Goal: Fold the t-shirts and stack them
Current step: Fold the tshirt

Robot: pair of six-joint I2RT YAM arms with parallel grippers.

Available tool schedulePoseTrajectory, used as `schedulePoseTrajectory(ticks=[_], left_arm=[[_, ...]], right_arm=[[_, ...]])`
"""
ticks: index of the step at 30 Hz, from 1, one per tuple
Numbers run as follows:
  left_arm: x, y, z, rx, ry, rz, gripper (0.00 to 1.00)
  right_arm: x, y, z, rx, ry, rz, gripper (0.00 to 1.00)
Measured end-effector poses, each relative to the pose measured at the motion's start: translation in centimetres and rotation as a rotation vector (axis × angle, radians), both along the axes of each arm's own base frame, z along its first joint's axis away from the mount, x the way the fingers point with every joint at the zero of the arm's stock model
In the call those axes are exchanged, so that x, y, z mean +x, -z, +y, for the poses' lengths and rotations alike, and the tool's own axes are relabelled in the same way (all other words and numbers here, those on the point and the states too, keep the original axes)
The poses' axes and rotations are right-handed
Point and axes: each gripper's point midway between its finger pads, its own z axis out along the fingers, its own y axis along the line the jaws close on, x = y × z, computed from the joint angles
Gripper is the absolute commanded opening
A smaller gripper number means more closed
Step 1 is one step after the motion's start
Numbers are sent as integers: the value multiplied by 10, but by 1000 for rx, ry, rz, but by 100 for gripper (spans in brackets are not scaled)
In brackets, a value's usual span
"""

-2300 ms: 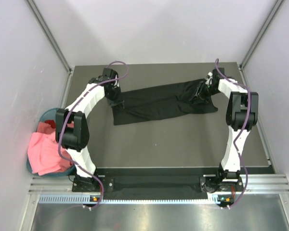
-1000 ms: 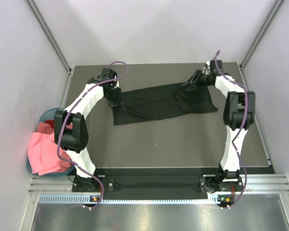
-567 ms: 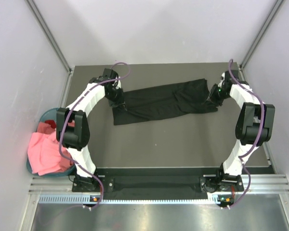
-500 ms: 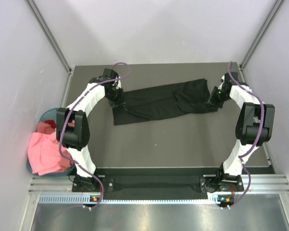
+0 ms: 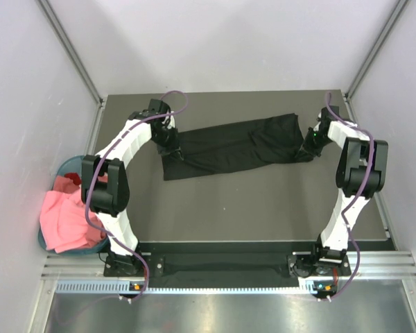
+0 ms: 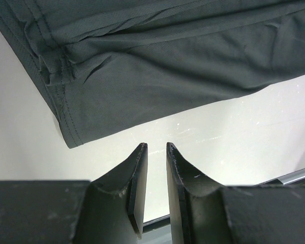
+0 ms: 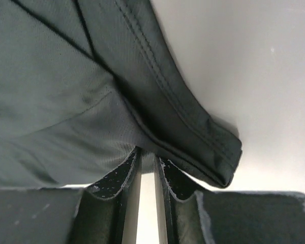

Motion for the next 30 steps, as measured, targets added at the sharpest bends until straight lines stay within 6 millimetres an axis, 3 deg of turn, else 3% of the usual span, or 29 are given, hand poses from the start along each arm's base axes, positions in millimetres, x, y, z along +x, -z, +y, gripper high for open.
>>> schedulePoseTrajectory(ticks=[3, 10, 14, 19, 25, 26, 30], left_arm=[[-1, 0, 1, 3, -1, 5, 27], [-5, 1, 1, 7, 0, 21, 27], [-6, 1, 2, 7, 1, 26, 27], [-6, 1, 1, 6, 6, 25, 27], [-11, 7, 2, 10, 12, 41, 27], [-12, 7, 2, 10, 12, 42, 27], [-12, 7, 2, 8, 17, 42, 27]], right_arm=[[8, 1, -5, -7, 8, -4, 17], [53, -8, -24, -56, 19, -81, 22], [56, -11, -29, -71, 19, -86, 26], [46, -13, -29, -66, 19, -69, 34], [11, -33, -31, -21, 63, -77, 45], [7, -37, -33, -9, 76, -87, 51], [-7, -35, -32, 45, 121, -104, 56]])
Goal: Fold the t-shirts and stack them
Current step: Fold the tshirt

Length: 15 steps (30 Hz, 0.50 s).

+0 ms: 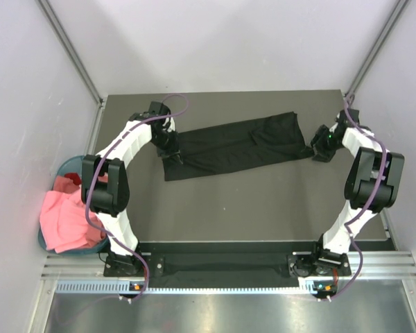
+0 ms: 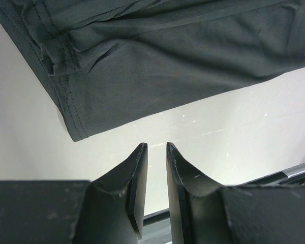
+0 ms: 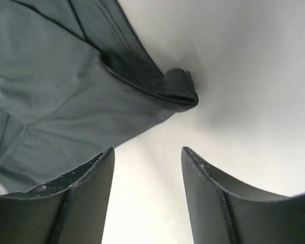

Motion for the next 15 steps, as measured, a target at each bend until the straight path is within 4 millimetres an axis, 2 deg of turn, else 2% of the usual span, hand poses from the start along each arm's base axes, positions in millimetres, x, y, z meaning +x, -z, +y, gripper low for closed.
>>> schedulePoseTrajectory(ticks=[4, 5, 10, 15], left_arm=[[0, 0, 0, 0, 2, 0, 27], [0, 0, 0, 0, 2, 0, 27], [0, 0, 0, 0, 2, -1, 27], [-5, -2, 1, 1, 1, -3, 27]], right_arm=[[-10, 25, 12, 85, 51, 4, 60], [-14, 30, 20, 137, 64, 3, 62], [-3, 26, 23, 174, 116, -96, 62], [15, 25, 14, 151, 171, -164, 58]])
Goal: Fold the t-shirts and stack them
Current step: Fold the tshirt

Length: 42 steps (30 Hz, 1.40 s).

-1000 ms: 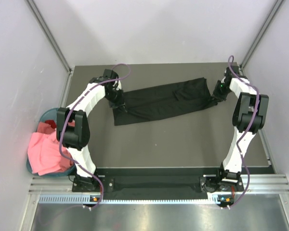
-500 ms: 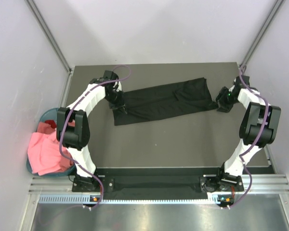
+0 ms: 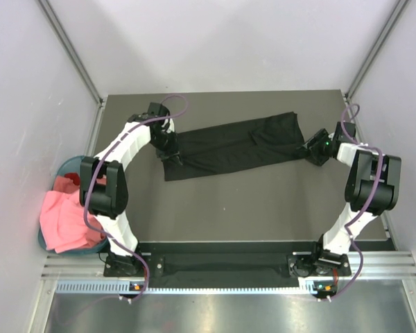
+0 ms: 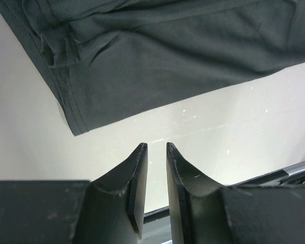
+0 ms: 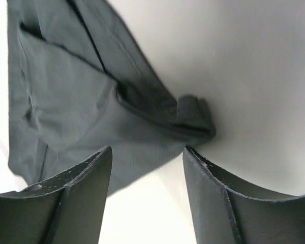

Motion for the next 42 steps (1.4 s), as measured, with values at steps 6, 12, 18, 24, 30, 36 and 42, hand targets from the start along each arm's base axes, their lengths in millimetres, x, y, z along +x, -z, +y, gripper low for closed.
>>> schedulePoseTrajectory(ticks=[6, 12, 18, 24, 30, 36, 42], left_arm=[[-3, -6, 1, -4, -4, -13, 27], [-6, -8, 1, -6, -17, -13, 27], [-8, -8, 2, -7, -28, -7, 28], [-2, -15, 1, -9, -37, -28, 42], [42, -39, -1, -26, -56, -146, 47], [105, -18, 12, -20, -79, -186, 48], [140, 29, 21, 5, -37, -170, 48]], right_arm=[[15, 3, -9, -13, 53, -30, 41], [30, 11, -15, -9, 89, -20, 13], [60, 12, -28, -28, 111, -29, 0], [102, 8, -51, -66, 132, -38, 7], [152, -3, -74, -101, 96, -74, 36], [140, -8, -79, -136, 60, 1, 61], [97, -26, -78, -186, 30, 92, 62]])
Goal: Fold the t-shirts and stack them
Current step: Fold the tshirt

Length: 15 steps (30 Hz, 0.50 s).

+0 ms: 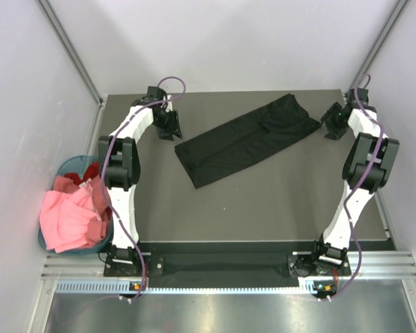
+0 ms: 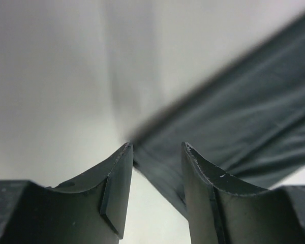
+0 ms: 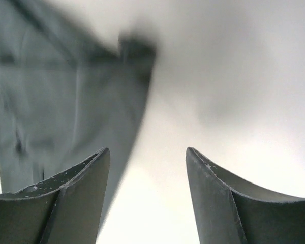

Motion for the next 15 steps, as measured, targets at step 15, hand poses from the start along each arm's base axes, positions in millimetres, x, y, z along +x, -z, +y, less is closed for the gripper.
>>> schedulePoseTrajectory(ticks=[15], left_arm=[[2, 39, 2, -77, 78, 32, 45]], right_arm=[[-175, 1, 187, 244, -354, 119, 62]])
